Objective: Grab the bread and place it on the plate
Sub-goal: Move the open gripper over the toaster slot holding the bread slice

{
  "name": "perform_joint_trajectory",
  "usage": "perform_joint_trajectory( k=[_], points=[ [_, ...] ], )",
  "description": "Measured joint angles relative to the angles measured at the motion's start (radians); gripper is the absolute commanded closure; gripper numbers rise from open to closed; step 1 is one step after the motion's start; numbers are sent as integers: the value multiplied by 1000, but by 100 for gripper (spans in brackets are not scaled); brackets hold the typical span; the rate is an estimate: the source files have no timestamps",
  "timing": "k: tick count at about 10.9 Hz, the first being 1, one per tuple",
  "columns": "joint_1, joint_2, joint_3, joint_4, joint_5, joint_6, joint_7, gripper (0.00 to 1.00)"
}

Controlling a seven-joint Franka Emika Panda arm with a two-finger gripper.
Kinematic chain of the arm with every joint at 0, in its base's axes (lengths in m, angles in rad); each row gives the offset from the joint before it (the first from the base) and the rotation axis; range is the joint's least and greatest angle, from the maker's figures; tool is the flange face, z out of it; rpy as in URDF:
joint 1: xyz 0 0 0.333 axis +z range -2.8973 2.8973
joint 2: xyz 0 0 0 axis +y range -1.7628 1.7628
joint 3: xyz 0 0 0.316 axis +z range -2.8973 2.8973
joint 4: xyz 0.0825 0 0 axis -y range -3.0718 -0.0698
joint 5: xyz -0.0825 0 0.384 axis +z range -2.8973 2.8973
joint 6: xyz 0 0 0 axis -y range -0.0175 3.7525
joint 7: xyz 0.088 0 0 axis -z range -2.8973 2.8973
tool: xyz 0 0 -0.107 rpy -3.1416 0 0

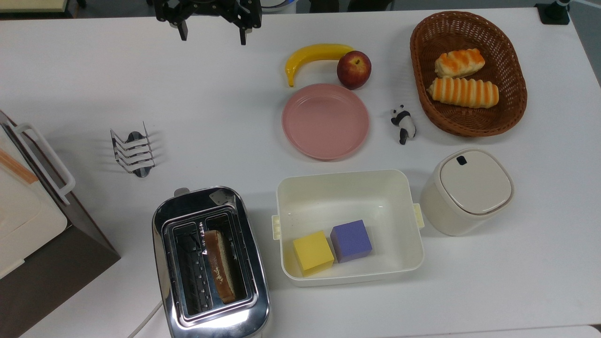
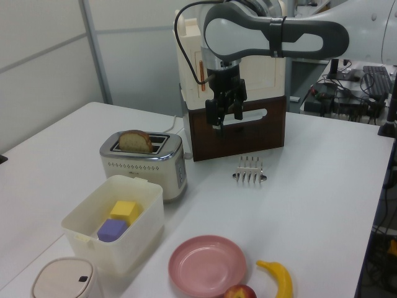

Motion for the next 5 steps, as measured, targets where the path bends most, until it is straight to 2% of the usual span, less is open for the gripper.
perform_joint_trajectory(
  k=[5],
  points=[
    [-10, 0, -1, 0, 4, 0, 0, 0]
  ],
)
